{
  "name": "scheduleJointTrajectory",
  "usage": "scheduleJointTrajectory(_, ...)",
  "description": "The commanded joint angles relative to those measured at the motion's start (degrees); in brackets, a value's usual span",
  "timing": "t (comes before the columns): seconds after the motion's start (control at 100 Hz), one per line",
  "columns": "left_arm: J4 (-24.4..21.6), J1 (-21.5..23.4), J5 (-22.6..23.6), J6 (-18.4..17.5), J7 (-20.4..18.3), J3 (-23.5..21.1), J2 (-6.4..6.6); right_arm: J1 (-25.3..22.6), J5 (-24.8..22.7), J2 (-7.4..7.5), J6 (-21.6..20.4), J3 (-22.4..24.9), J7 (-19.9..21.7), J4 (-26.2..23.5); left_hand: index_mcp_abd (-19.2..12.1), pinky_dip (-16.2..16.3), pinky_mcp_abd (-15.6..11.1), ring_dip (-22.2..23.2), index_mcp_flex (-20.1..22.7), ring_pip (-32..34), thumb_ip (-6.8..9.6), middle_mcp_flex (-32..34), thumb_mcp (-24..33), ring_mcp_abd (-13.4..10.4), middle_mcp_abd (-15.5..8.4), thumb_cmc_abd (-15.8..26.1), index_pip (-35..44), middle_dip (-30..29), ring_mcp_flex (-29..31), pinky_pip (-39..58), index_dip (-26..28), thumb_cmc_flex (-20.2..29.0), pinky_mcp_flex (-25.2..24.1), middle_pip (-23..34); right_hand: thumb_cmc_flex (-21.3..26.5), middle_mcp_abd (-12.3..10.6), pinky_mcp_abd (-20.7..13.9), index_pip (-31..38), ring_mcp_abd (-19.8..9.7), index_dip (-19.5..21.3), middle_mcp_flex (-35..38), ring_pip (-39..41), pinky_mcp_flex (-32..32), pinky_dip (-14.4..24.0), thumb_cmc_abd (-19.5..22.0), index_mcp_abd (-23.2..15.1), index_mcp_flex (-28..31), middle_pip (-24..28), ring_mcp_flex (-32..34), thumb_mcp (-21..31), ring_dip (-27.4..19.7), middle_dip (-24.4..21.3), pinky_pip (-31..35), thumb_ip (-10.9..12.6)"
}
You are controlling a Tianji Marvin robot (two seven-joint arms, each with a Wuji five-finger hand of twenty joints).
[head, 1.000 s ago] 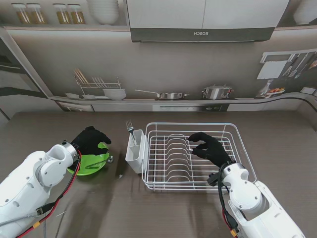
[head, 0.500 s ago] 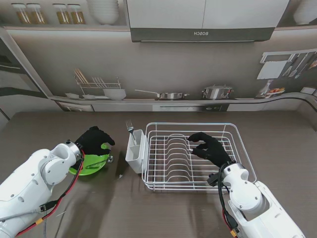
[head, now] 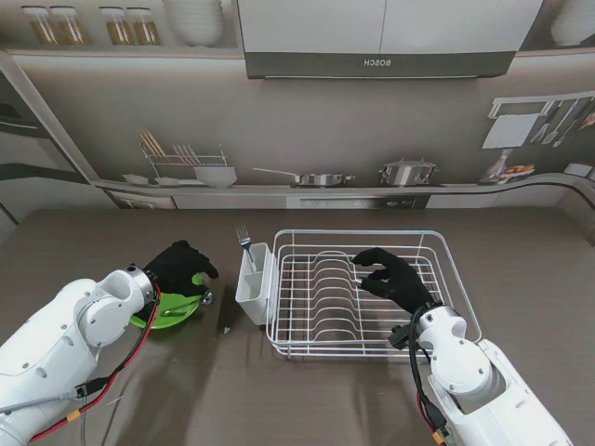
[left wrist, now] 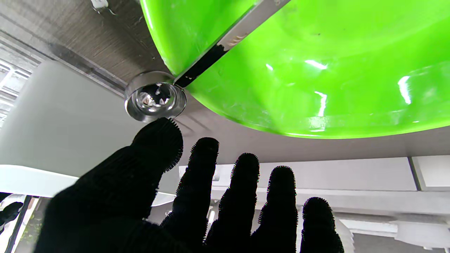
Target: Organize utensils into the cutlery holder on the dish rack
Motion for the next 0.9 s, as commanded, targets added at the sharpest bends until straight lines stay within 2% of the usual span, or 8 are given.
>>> scheduleJointTrajectory(0.0,-0.04,-0.01,0.18,-0.14,-1.20,0.09,0.16,-0.37,0.05,-0.16,0.06,-0.11,0.89,-0.43,-0.92,-0.71,0.07,-0.62,1.57,-0.40,0.23,-1.41,2.50,-0.73,-0.19,-2.17,0.47,-0.25,-1.29,-2.15,0.41,1.14,-0.79,-0.49,-1.86,0.08,-2.47,-0.23,-0.98,-1.41,0.08,0.34,-0.74,0.86,0.61,-0.31,-1.45,-0.46,0.08,-0.30,-0.03,-0.52,-0.19,1.19)
scheduleJointTrajectory(0.6,-0.13,0.19,0.26,0.10,-2.38,0.78,0.35,-0.31,0.29,-0.20,0.30,-0.14,0.90,-0.35,-2.10,-1.13,0.21,-0.76,4.01,-0.51,-0.03,-1.33,3.72,-0.70,-0.11,-2.83,2.30,-0.38,-1.19,-2.28,1.78,1.10,-1.00,-0.43,-1.96,0.07,-2.44,-0.24,-0.89,-1.41,0.10,0.38,-0.71,0.89,0.93,-0.21,-1.34,-0.48,0.14,-0.33,-0.01,-0.52,-0.18,1.21)
scheduleJointTrajectory(0.66,-0.04,0.17,0.10,0.28,-2.23,0.91,0.29,-0.30,0.33,-0.21,0.28,-0.13,0.89,-0.32,-2.30,-1.16,0.17,-0.75,3.92,-0.49,-0.85,-1.26,2.95,-0.68,-0.14,-2.74,2.83,-0.37,-1.25,-2.25,2.66,1.76,-1.03,-0.39,-1.94,0.12,-2.46,-0.25,-0.88,-1.41,0.13,0.35,-0.72,0.89,0.99,-0.17,-1.33,-0.48,0.07,-0.30,-0.02,-0.52,-0.18,1.23)
scheduleJointTrajectory(0.83,0.72,-0.39,-0.25,0.29,-1.74,1.68,0.21,-0.31,0.53,-0.22,0.34,-0.09,0.95,-0.30,-2.72,-1.17,0.22,-0.73,4.19,-0.41,-1.16,-1.09,2.67,-0.75,-0.30,-3.04,3.03,-0.34,-1.10,-2.18,3.32,2.09,-0.95,-0.33,-1.96,0.16,-2.46,-0.27,-0.92,-1.42,0.14,0.36,-0.79,0.89,1.09,-0.14,-1.33,-0.49,0.09,-0.32,-0.02,-0.52,-0.21,1.25)
scheduleJointTrajectory(0.89,1.07,-0.64,-0.39,0.26,-1.46,1.99,0.16,-0.32,0.61,-0.23,0.37,-0.06,0.95,-0.32,-3.41,-1.18,0.25,-0.71,4.50,-0.33,-2.01,-0.93,1.99,-0.71,-0.48,-3.38,3.58,-0.30,-0.96,-2.13,4.12,2.70,-0.84,-0.26,-1.96,0.18,-2.45,-0.27,-0.85,-1.42,0.11,0.38,-0.81,0.89,1.15,-0.18,-1.32,-0.50,0.10,-0.31,0.00,-0.52,-0.23,1.26)
